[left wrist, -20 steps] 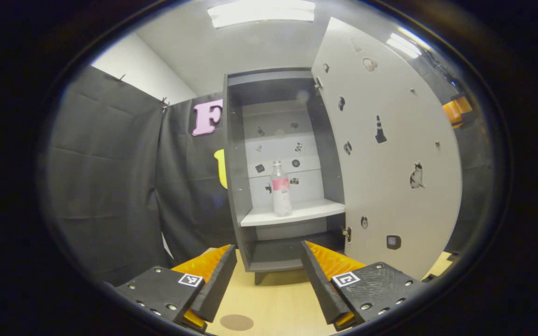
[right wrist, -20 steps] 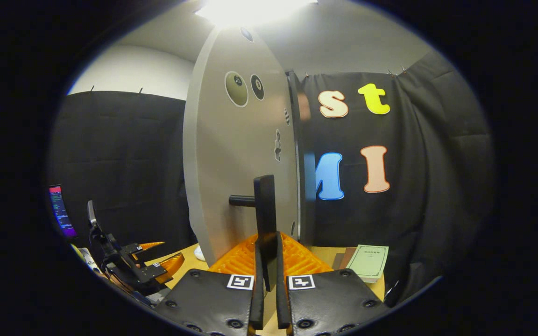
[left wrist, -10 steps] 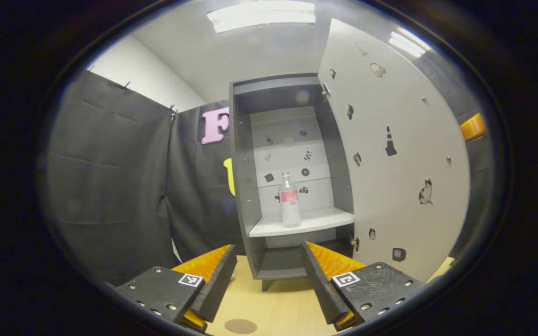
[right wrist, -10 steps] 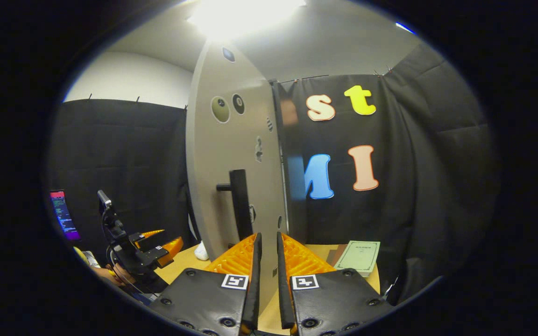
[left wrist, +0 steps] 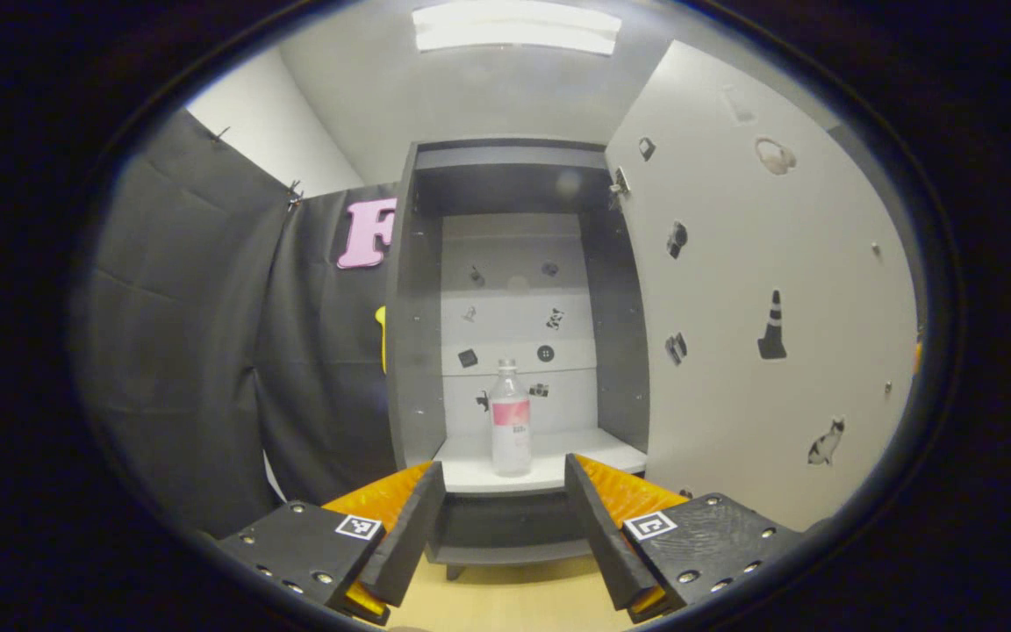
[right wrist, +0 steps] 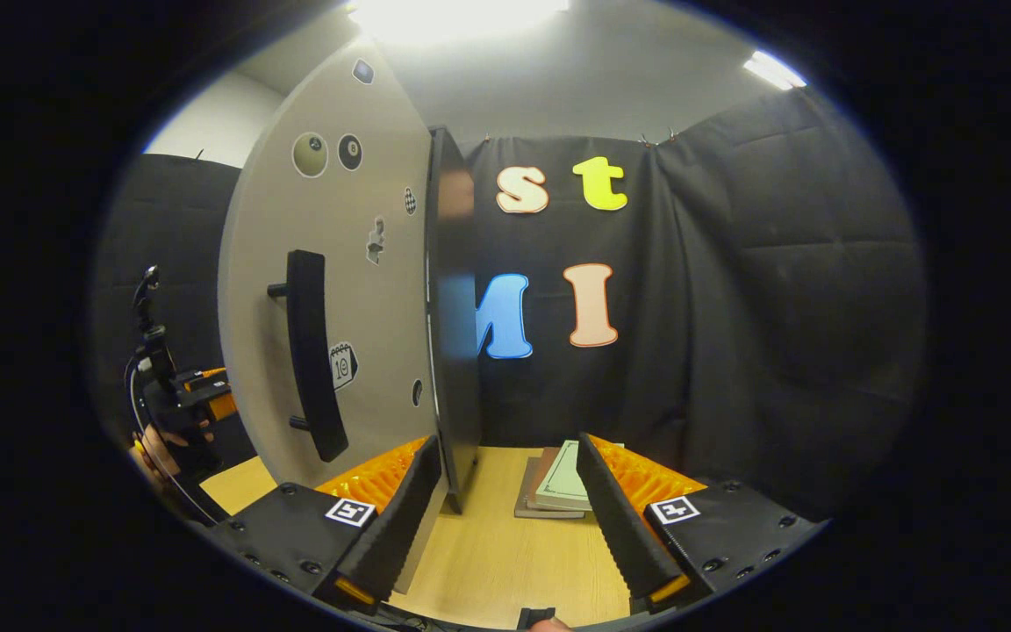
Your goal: Open the cabinet door with the right hand, grasp the bottle in the cabinet with the left hand and place it on the coaster, then close the cabinet door with the right hand.
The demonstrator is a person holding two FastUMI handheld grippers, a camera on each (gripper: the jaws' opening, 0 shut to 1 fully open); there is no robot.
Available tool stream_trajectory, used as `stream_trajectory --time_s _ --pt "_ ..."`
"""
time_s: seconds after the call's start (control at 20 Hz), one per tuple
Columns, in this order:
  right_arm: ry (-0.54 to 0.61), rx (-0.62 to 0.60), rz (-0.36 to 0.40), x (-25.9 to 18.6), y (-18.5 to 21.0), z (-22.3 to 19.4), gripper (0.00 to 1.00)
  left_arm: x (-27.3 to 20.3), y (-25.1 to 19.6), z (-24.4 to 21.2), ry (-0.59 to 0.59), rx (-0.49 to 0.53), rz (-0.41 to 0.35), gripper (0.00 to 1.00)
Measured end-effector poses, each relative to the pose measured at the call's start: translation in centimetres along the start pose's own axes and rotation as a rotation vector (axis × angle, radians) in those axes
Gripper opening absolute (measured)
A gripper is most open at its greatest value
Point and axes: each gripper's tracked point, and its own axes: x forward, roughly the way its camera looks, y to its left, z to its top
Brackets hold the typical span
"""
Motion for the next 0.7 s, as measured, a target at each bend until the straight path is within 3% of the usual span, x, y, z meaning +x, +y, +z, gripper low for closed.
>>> stream_trajectory --time_s 0.25,0.7 --pt "0.021 0.035 -0.093 1.6 -1.4 -1.3 0.98 7.0 1.0 1.1 -0.012 -0.053 -0.057 0.83" --pt "0.058 0.093 -0.227 4.5 -3.2 -3.3 0.98 17.1 0.1 -2.6 0.021 -0.03 -0.143 0.83"
